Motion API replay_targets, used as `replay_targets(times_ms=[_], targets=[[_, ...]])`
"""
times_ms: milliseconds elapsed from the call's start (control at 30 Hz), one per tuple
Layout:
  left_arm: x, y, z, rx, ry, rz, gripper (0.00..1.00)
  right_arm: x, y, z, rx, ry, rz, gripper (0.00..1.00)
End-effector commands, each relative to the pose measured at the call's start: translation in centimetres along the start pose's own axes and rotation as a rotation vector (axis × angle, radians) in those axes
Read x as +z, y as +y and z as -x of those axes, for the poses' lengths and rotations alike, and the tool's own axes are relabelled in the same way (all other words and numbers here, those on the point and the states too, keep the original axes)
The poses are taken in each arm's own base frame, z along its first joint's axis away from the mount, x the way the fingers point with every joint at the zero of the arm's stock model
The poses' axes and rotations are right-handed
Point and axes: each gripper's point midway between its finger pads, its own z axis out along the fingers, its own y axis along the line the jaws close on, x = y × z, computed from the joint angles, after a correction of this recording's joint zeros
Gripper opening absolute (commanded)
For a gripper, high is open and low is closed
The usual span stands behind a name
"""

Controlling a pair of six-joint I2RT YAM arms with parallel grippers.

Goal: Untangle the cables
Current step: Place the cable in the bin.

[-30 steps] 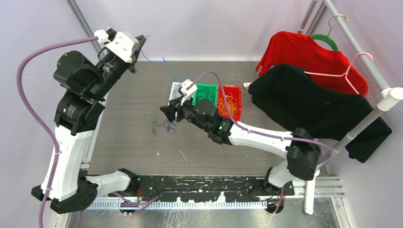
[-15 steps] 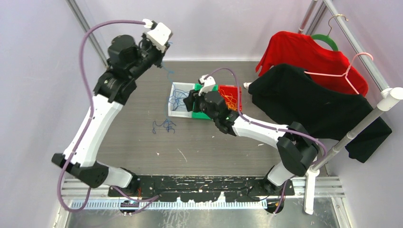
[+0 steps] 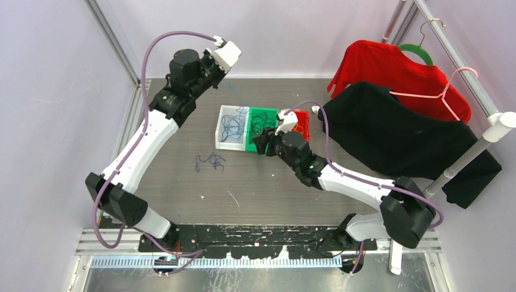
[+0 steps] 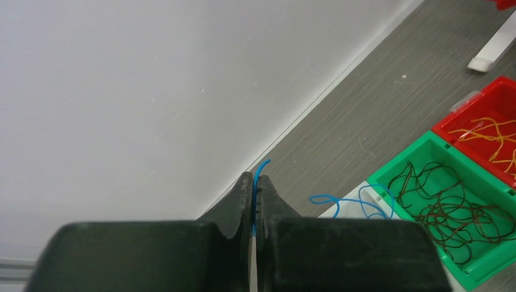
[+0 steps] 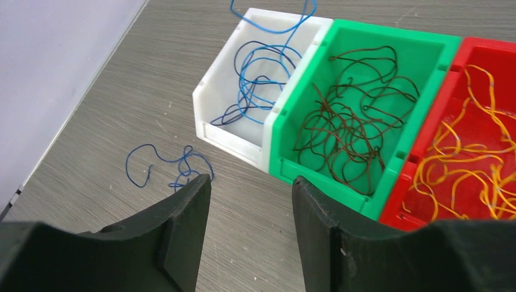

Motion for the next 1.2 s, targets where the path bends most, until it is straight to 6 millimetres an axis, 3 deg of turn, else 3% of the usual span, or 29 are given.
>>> replay_targets(times_ms=[0, 400, 700, 900, 1167], targets=[[1.5, 0.7, 0.0, 0.060, -0.021, 0.034, 0.00, -1.5, -0.7, 2.1, 0.031, -0.079, -0.030, 0.57], [2.8, -4.9, -8.2, 0.031, 0.242, -0.151, 0.00, -2.8, -2.6, 2.3, 0.056, -0.106, -0.107, 0.55], [4.6, -7.4, -13.5, 0.113, 0.367, -0.242, 0.00, -3.7, -3.7, 2.0, 0.062, -0.110, -0.148, 0.54], [4.7, -11.1, -16.3, 0.014, 0.427, -0.347, 0.00, -4.6, -4.5, 1.9, 0.068, -0.117, -0.175, 0.53], [4.9, -14.2, -20.5, -0.042, 0.535, -0.417, 0.00, -4.9, -4.9, 2.1, 0.074, -0.121, -0.190, 0.53]])
